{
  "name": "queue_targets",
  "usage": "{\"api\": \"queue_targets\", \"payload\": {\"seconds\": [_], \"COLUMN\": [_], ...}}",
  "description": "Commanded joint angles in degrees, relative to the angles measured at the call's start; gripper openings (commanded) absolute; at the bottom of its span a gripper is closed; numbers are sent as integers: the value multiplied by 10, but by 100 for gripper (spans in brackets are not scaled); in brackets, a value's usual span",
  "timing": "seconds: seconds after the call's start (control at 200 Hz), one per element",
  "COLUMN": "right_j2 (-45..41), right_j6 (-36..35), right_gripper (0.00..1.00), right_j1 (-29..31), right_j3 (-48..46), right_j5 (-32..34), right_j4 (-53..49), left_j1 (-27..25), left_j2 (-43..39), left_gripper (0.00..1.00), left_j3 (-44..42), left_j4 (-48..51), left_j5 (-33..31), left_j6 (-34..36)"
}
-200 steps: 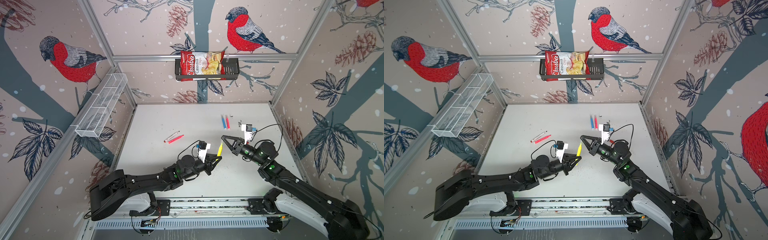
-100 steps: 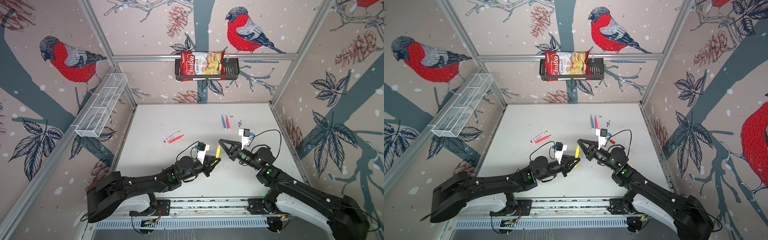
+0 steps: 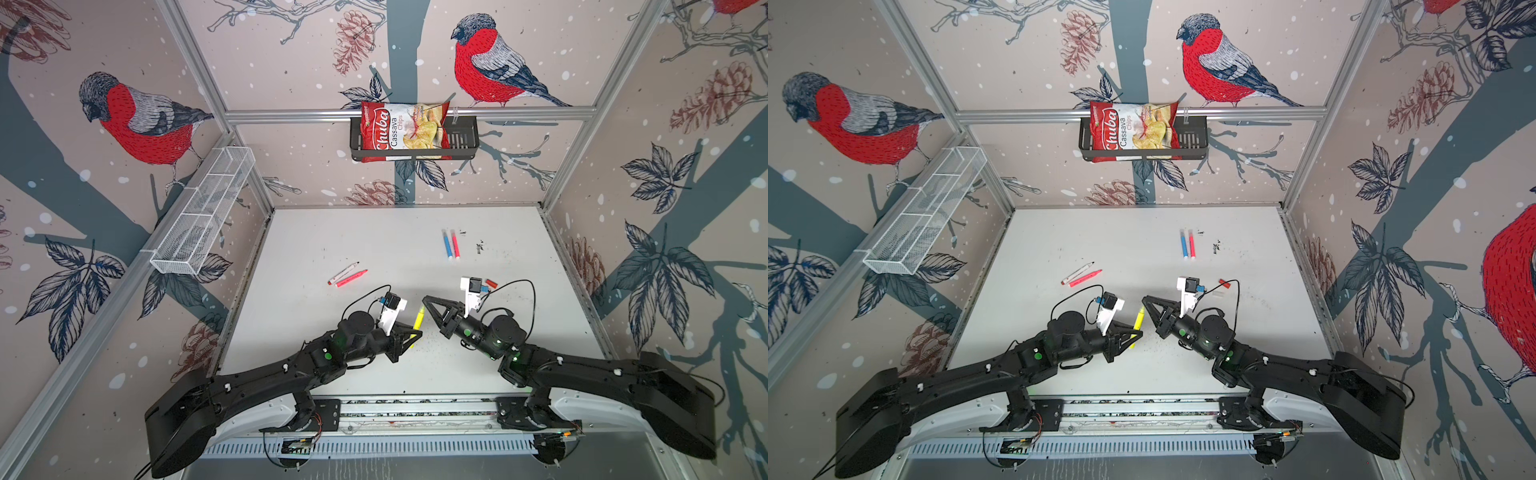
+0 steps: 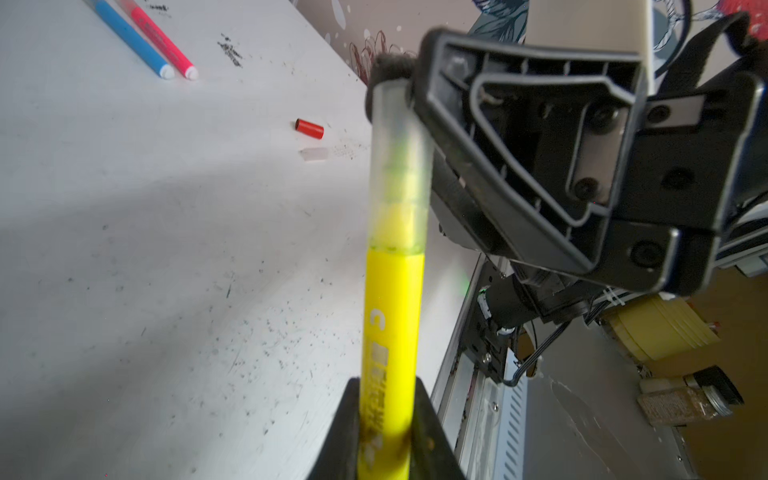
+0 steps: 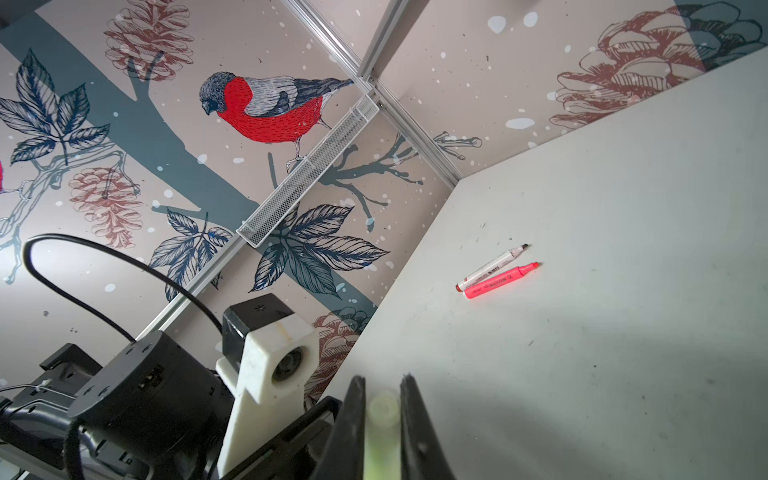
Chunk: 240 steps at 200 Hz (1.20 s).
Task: Insert the pens into the pen caps
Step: 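Push the translucent cap down onto the yellow highlighter tip with the right gripper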
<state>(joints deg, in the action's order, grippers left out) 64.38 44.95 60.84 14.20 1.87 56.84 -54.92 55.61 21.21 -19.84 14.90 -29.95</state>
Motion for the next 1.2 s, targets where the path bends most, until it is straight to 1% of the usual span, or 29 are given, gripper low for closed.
{"api": "queue_targets", "payload": {"seconds": [0.0,0.1,0.295,0.385,0.435,0.475,0.565,0.595,0.63,0.65,0.75,0.825,0.936,1.011,1.196], "right_j2": [24,27,12,8,5,1,-13,-19,-27,-32,-58,-77,-96,-102,-85], "right_j6": [14,7,-35,-50,-60,-66,-80,-83,-87,-90,-102,-109,-110,-109,-110], "right_gripper": [0,0,0,3,6,12,29,36,47,51,63,68,70,76,77], "right_j1": [30,31,28,19,13,8,-5,-10,-15,-18,-33,-45,-61,-67,-67], "right_j3": [-7,10,64,87,101,110,126,130,135,137,144,145,142,141,147], "right_j5": [-138,-131,-110,-110,-110,-110,-107,-106,-105,-104,-100,-98,-99,-98,-102], "right_j4": [-96,-99,-159,-185,-201,-212,-234,-241,-250,-255,-279,-300,-323,-331,-333], "left_j1": [17,17,17,17,17,17,17,17,18,17,17,17,17,17,17], "left_j2": [-22,-31,-55,-69,-73,-75,-78,-80,-82,-84,-89,-92,-90,-81,-49], "left_gripper": [2,3,2,2,2,2,3,3,3,3,3,3,3,3,3], "left_j3": [12,10,-12,-26,-31,-36,-52,-58,-67,-72,-93,-103,-112,-113,-112], "left_j4": [-252,-242,-235,-228,-220,-213,-207,-206,-208,-208,-208,-209,-216,-223,-255], "left_j5": [-122,-124,-130,-134,-132,-132,-125,-125,-126,-128,-134,-140,-149,-149,-140], "left_j6": [-7,-5,-9,-11,-11,-11,-19,-22,-24,-25,-27,-27,-20,-16,-14]}}
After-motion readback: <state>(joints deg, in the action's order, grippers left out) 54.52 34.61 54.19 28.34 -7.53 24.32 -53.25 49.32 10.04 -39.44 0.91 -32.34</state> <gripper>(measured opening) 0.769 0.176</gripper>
